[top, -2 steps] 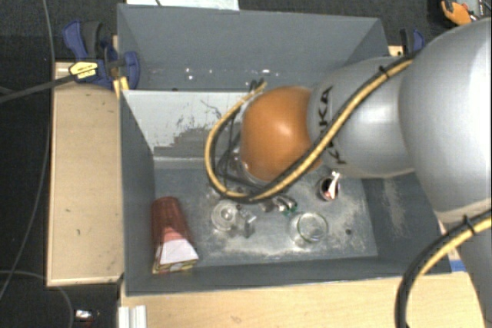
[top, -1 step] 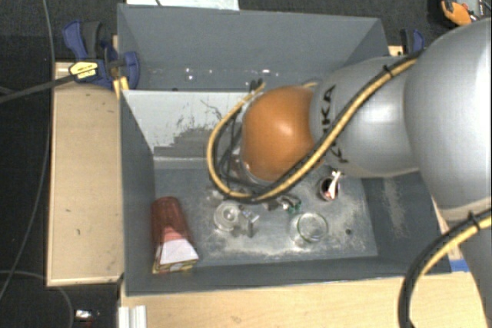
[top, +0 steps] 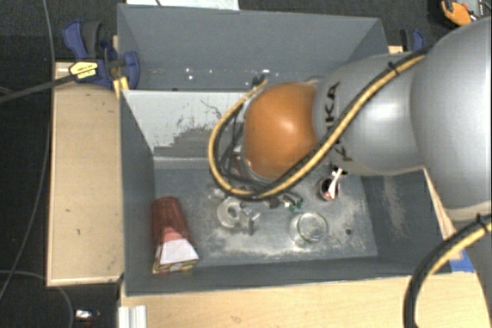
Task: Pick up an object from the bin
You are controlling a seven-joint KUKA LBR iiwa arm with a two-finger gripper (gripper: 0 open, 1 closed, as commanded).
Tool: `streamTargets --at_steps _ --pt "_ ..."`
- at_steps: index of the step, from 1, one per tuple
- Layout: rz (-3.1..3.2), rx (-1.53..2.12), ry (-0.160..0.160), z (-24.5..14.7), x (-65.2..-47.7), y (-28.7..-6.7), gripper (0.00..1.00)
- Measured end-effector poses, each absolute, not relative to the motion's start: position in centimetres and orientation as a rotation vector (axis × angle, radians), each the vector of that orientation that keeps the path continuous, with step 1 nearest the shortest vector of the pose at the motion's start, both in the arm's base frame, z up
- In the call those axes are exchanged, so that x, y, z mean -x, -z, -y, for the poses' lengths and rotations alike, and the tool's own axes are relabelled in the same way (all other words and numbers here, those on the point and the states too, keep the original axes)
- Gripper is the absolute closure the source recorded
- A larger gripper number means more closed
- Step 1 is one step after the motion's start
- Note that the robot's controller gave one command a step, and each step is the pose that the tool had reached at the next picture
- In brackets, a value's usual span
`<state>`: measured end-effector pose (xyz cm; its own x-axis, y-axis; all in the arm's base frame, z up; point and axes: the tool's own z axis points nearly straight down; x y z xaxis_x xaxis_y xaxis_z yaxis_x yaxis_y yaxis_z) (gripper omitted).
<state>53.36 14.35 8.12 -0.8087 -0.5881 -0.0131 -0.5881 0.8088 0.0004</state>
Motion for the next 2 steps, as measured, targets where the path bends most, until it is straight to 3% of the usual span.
streamTargets --at_steps 2 --pt "-2.977 0.963 -0.007 -14.3 -53.3 -10.2 1.0"
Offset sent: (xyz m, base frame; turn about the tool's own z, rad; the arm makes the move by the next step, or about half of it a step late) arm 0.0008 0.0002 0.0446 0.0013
